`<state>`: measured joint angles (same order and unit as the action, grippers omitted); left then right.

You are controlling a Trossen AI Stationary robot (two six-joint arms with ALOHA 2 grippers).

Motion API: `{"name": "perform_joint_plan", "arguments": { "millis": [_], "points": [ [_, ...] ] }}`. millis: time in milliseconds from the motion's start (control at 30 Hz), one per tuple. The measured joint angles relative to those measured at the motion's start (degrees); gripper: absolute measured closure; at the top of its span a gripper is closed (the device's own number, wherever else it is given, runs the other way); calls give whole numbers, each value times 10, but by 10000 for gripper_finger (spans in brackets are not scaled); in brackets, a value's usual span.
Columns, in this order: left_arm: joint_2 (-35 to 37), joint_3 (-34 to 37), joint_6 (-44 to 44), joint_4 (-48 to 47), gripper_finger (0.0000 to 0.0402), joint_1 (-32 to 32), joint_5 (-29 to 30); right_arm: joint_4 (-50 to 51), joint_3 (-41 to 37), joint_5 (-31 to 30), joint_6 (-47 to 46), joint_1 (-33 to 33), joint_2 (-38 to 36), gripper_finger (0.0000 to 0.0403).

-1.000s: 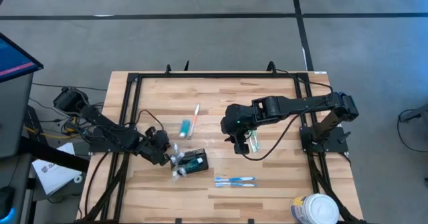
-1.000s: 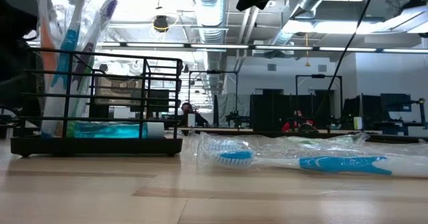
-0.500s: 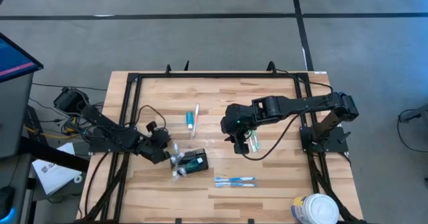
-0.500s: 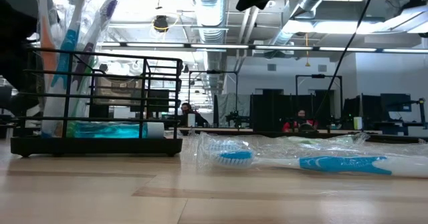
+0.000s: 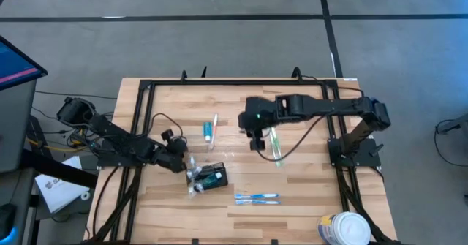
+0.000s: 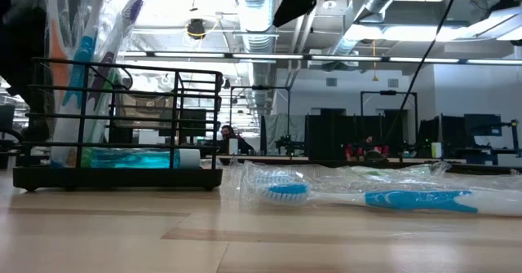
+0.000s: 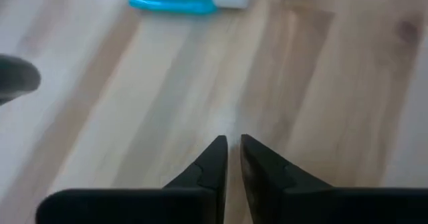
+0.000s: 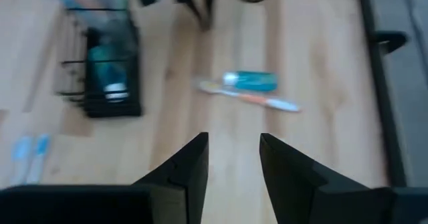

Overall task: Pick & Place toothbrushing station
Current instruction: Put the mouthwash into the black toothbrush rack

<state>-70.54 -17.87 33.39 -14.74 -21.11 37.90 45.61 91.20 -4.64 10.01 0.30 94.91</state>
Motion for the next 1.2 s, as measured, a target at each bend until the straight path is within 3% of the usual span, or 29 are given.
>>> {"name": "perform_joint_plan", "arguments": {
  "millis": [567,700,867,1067,1200],
  "points": [
    [14,0,-22,3,398,-1,-7,-145,31,83,262,-145,138,311],
    [36,-1,-109,3,397,23,19,-123,62,100,282,-168,176,311],
    [89,-5,-278,4,397,100,17,-135,72,144,290,-189,188,311],
    [166,-17,-495,8,399,221,-87,-84,70,195,270,-196,189,310],
    [186,-36,-543,24,399,289,-134,-48,70,229,266,-194,190,310]
  ]
}}
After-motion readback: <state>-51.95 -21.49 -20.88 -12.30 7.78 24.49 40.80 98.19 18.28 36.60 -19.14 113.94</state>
